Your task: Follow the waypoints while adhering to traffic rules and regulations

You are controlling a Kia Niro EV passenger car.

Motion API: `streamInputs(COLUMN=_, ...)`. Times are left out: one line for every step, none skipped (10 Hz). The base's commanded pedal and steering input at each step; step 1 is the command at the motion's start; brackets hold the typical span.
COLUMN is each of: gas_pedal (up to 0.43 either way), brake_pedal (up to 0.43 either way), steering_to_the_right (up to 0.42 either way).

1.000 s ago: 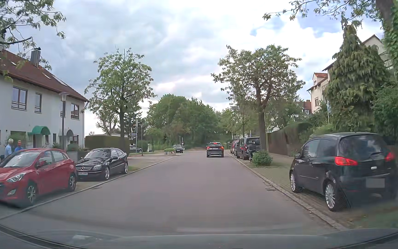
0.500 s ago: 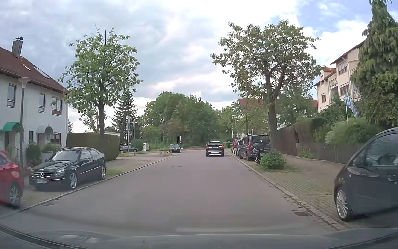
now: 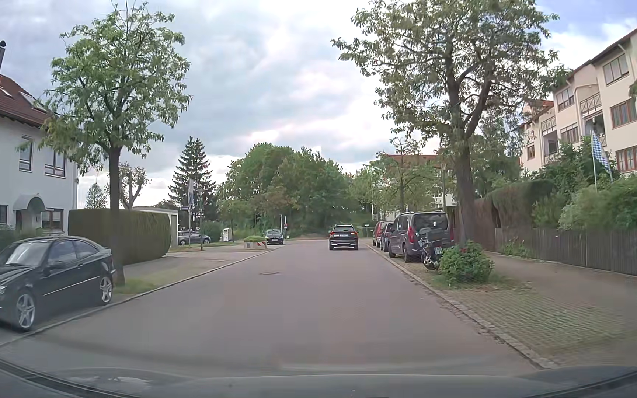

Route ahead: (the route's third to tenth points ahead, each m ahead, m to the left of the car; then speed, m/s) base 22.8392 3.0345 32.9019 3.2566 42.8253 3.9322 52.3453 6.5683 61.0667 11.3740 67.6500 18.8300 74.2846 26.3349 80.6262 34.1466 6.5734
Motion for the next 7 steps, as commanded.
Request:
streamInputs(gas_pedal=0.000, brake_pedal=0.024, steering_to_the_right=0.003)
streamInputs(gas_pedal=0.000, brake_pedal=0.018, steering_to_the_right=0.003)
streamInputs(gas_pedal=0.000, brake_pedal=0.018, steering_to_the_right=0.003)
streamInputs(gas_pedal=0.000, brake_pedal=0.018, steering_to_the_right=0.003)
streamInputs(gas_pedal=0.000, brake_pedal=0.018, steering_to_the_right=0.003)
streamInputs(gas_pedal=0.000, brake_pedal=0.018, steering_to_the_right=0.003)
streamInputs(gas_pedal=0.000, brake_pedal=0.018, steering_to_the_right=0.003)
